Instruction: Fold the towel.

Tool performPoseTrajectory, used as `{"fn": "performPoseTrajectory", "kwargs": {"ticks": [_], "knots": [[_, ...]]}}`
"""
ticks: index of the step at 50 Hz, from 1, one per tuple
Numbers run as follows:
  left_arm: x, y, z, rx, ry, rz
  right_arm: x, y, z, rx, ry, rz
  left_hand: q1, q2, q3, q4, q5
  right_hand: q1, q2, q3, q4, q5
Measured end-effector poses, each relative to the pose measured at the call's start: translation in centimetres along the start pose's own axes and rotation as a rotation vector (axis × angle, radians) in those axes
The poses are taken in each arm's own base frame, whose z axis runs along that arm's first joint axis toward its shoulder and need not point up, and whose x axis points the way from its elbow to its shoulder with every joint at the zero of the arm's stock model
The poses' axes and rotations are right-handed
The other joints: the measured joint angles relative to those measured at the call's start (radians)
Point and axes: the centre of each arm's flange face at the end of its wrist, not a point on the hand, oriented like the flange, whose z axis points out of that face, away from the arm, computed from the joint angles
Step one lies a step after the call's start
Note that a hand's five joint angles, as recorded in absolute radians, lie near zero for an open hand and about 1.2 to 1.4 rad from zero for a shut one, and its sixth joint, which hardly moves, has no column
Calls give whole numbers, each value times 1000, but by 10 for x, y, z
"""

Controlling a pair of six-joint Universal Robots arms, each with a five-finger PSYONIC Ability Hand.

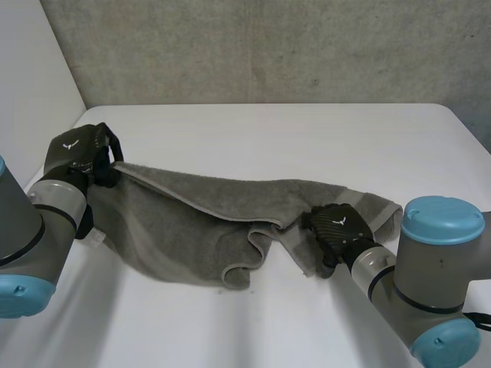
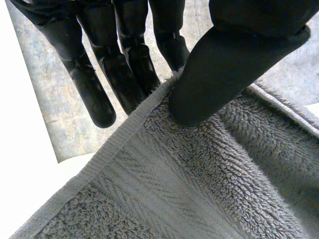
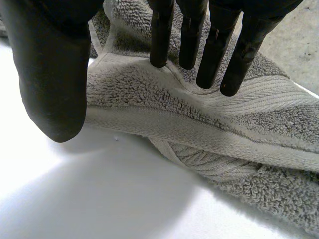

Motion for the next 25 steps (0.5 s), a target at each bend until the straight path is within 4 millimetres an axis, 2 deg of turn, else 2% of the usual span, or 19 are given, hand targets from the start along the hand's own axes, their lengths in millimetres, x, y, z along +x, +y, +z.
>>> {"fn": "performPoseTrajectory", "kwargs": {"ticks": [5, 14, 25], "knots": [[1, 0, 0, 0, 2, 0, 0, 3, 6, 16, 4, -5, 0, 0, 0, 0, 0, 23, 5, 13, 13, 45], [1, 2, -1, -4, 4, 1, 0, 8, 17, 38, 9, -43, 0, 0, 0, 0, 0, 171, 153, 149, 153, 147], [1, 3, -2, -9, 6, 2, 1, 7, 20, 42, 15, -57, 0, 0, 0, 0, 0, 212, 181, 183, 188, 148]]}}
